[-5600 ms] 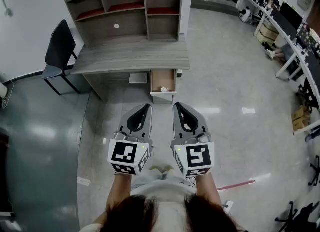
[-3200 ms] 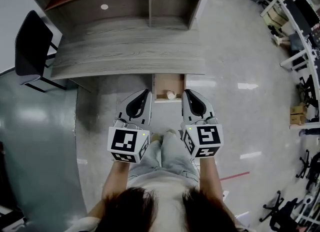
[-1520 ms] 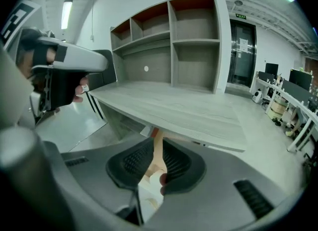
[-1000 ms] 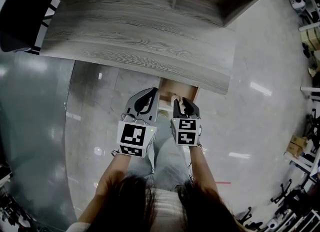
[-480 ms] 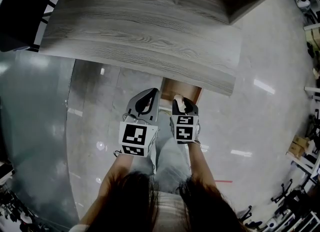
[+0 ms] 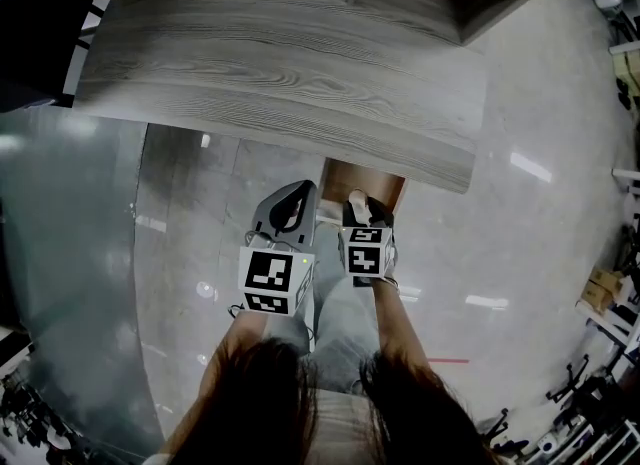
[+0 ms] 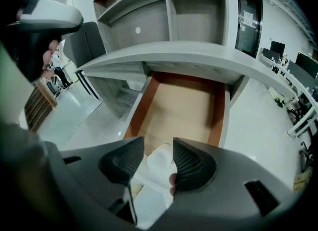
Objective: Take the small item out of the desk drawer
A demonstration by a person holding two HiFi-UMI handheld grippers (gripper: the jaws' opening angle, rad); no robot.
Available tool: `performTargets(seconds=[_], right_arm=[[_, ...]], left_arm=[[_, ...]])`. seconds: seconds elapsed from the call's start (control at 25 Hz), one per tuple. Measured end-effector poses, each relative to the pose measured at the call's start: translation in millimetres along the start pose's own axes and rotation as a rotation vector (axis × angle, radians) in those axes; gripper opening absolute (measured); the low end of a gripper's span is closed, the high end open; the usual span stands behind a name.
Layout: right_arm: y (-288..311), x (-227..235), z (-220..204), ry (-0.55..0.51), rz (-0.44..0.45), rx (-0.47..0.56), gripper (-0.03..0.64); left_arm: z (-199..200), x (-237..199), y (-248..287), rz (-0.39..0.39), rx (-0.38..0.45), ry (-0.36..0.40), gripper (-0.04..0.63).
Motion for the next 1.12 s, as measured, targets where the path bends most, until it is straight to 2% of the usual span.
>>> performTargets(seconds=[0.76, 1.12], right_arm=[[33, -2, -12, 0.000, 0.022, -0.165, 0.186], [44, -2, -14, 0.018, 0.000, -0.251, 0.186]], left_arm=[[-11, -11, 17, 0.040, -0.037, -0.029, 0.017], [-13, -17, 20, 0.056, -0.045, -0.040, 0.017]])
Point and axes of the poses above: the fingertips, and each gripper's own axes: y forward along the fingers, x to its right, z out of its top, the point moved 9 cm from there along -y, backward along the fingers, and after that the axes turned 8 degrees about -y, right-handed, at the moved point
